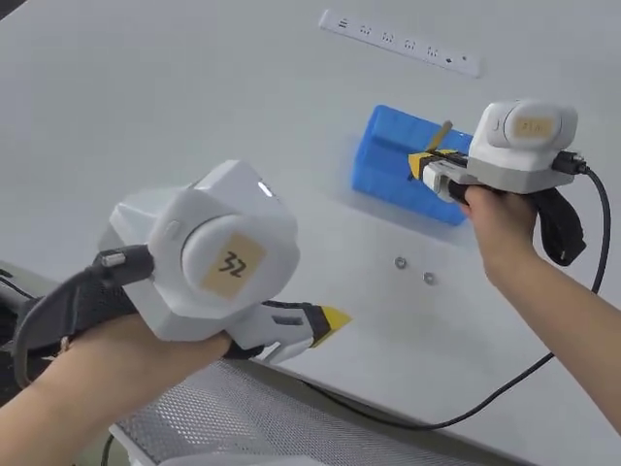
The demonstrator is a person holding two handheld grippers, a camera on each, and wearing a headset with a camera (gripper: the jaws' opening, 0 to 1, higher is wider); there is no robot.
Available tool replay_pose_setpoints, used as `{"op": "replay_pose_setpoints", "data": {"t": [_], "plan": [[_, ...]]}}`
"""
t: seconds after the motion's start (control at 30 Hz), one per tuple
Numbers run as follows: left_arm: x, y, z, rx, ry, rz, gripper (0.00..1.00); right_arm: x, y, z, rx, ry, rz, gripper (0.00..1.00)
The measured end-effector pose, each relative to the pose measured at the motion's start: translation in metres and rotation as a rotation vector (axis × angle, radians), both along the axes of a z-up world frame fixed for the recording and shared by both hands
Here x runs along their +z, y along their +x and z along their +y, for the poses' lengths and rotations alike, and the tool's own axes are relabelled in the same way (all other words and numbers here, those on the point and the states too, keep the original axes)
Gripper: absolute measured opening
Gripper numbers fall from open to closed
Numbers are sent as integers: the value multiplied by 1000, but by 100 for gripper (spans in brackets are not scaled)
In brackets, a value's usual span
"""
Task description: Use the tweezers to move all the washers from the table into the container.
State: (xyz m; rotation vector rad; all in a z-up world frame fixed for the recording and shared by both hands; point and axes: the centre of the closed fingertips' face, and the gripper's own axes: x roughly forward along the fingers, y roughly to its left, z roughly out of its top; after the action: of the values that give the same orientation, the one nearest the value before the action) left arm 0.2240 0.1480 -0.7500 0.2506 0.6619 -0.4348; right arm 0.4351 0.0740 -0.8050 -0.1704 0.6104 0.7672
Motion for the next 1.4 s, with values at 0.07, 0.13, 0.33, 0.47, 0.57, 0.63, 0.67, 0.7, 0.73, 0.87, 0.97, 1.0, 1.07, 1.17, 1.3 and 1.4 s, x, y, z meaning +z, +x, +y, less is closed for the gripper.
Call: {"op": "replay_pose_setpoints", "data": {"t": [0.07, 0.13, 0.33, 0.47, 0.57, 0.63, 0.67, 0.7, 0.73, 0.87, 0.97, 1.0, 1.07, 1.17, 1.3, 1.4], "plan": [[0, -1, 0, -2, 1, 1, 99, -2, 0, 0, 4, -5, 2, 5], [0, -1, 0, -1, 5, 2, 99, -2, -1, 1, 5, -4, 4, 5], [2, 1, 1, 6, -3, -7, 99, 21, -8, 4, 19, 33, -24, 5], [3, 2, 0, 3, -1, -11, 99, 33, -13, 2, 36, 53, -55, 5], [4, 1, -1, -1, 1, -15, 99, 48, -21, 2, 57, 65, -86, 5], [4, 1, -1, -2, -2, -16, 99, 55, -28, 3, 72, 64, -106, 5], [4, 1, -2, -4, -6, -15, 99, 59, -31, 2, 76, 65, -109, 5], [4, 1, -3, -6, -8, -14, 99, 63, -33, 1, 80, 66, -114, 5], [3, 1, -3, -7, -7, -11, 99, 66, -36, 2, 87, 70, -119, 4], [4, 0, -5, -9, -7, -13, 99, 74, -49, 1, 105, 86, -124, 4], [4, 0, -6, -7, -9, -14, 99, 75, -62, -1, 109, 99, -115, 4], [4, 0, -6, -8, -8, -12, 99, 75, -66, -2, 111, 99, -113, 4], [4, -1, -6, -9, -7, -12, 99, 73, -74, -4, 114, 95, -107, 4], [3, -1, -7, -11, -8, -11, 99, 64, -88, -9, 118, 88, -83, 4], [2, -3, -9, -21, -6, -5, 99, 53, -100, -17, 106, 92, -40, 4], [2, -3, -10, -24, -2, -7, 99, 44, -104, -20, 100, 93, -15, 4]]}}
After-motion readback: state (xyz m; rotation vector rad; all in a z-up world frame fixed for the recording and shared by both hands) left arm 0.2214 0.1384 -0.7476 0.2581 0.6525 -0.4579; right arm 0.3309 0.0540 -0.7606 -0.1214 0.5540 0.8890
